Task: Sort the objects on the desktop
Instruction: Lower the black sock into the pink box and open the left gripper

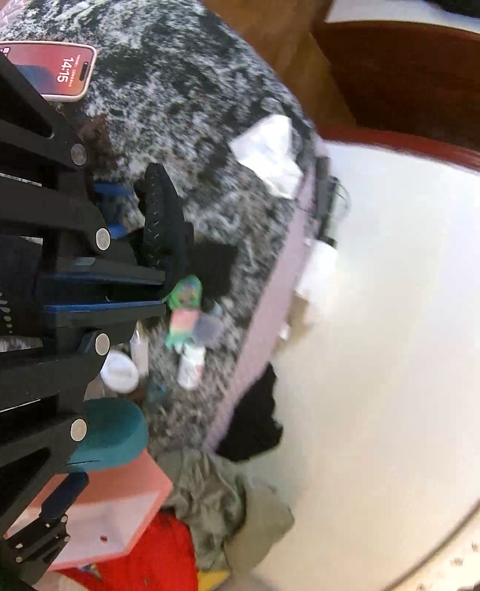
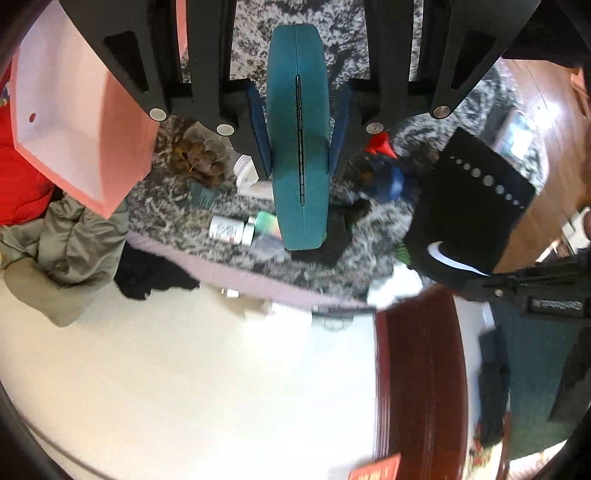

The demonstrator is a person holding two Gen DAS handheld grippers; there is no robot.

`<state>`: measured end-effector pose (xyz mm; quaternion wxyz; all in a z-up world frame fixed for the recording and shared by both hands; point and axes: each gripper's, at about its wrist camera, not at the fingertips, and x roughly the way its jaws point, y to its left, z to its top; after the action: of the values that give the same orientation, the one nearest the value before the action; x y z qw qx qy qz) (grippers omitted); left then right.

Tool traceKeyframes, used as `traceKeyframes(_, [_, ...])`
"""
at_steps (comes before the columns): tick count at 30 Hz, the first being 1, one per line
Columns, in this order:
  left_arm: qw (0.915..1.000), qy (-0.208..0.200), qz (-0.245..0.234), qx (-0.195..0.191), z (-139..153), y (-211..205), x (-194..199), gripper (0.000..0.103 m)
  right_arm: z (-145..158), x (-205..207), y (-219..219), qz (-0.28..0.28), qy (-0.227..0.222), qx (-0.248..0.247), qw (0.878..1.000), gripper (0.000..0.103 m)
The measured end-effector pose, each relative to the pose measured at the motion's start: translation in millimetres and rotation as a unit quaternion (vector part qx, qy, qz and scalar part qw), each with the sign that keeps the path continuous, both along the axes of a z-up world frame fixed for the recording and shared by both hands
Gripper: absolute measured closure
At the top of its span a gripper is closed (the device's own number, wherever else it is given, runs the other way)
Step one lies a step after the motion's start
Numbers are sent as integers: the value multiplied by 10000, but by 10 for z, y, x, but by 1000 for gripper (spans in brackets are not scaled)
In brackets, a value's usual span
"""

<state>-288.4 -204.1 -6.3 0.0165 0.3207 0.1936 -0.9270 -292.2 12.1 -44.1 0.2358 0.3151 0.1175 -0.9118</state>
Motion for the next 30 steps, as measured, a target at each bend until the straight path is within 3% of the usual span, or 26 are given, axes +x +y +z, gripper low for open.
traceKeyframes(11, [9931, 681, -941, -165, 558, 976, 359, 100, 614, 830, 608, -126, 739, -305, 9967, 69])
traceKeyframes(20, [9704, 1119, -2142, -47, 831, 2141, 452, 100, 909, 1242, 1543, -1178, 1253, -499, 9838, 70])
traceKeyframes(22, [9660, 1126, -2328, 24, 837, 2354, 396, 100, 942, 1291, 1766, -1478, 1359, -508, 9783, 71])
traceKeyframes(24, [9606, 1099, -2550, 128, 815, 2610, 285, 100, 973, 1322, 2022, -1821, 1520, -459, 9704, 103])
traceKeyframes(26, [9555, 1033, -2758, 148, 710, 2911, 78, 100, 976, 1291, 2219, -2177, 1694, -266, 9608, 103])
traceKeyframes(30, [9508, 126, -3095, -81, 138, 3447, -403, 99, 681, 824, 2656, -2664, 1346, -79, 9544, 103])
